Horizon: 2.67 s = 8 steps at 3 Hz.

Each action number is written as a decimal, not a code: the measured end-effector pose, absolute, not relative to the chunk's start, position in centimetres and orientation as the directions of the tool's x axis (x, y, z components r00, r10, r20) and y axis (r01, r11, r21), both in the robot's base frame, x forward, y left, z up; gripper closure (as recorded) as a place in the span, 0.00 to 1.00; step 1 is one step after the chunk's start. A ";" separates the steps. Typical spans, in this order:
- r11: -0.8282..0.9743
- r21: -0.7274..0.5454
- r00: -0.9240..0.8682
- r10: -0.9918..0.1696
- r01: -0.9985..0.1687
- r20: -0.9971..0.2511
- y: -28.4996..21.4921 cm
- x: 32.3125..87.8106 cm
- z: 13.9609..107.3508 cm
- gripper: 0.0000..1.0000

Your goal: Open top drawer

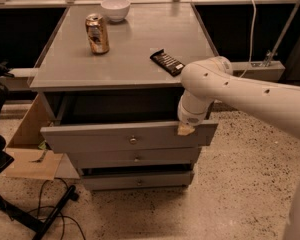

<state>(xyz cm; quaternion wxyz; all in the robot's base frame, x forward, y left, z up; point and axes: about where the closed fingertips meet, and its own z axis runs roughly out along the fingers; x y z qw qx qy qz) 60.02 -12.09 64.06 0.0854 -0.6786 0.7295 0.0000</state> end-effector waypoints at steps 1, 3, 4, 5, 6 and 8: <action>0.079 -0.115 -0.065 -0.990 -0.990 -0.124 -12.1 60.0 64.2 1.00; 0.095 -0.089 -0.085 -0.990 -0.992 -0.111 -13.4 58.0 64.3 1.00; 0.095 -0.089 -0.085 -0.990 -0.992 -0.111 -13.4 58.0 64.4 1.00; 0.099 -0.076 -0.091 -0.990 -0.992 -0.106 -13.9 56.9 64.3 1.00; 0.100 -0.067 -0.093 -0.990 -0.993 -0.105 -14.3 56.2 64.3 1.00; 0.087 -0.047 -0.081 -0.990 -0.995 -0.111 -14.1 54.6 64.6 1.00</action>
Offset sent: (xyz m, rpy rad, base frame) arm -0.3474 -0.2467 0.0462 -0.1781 0.3953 -0.2532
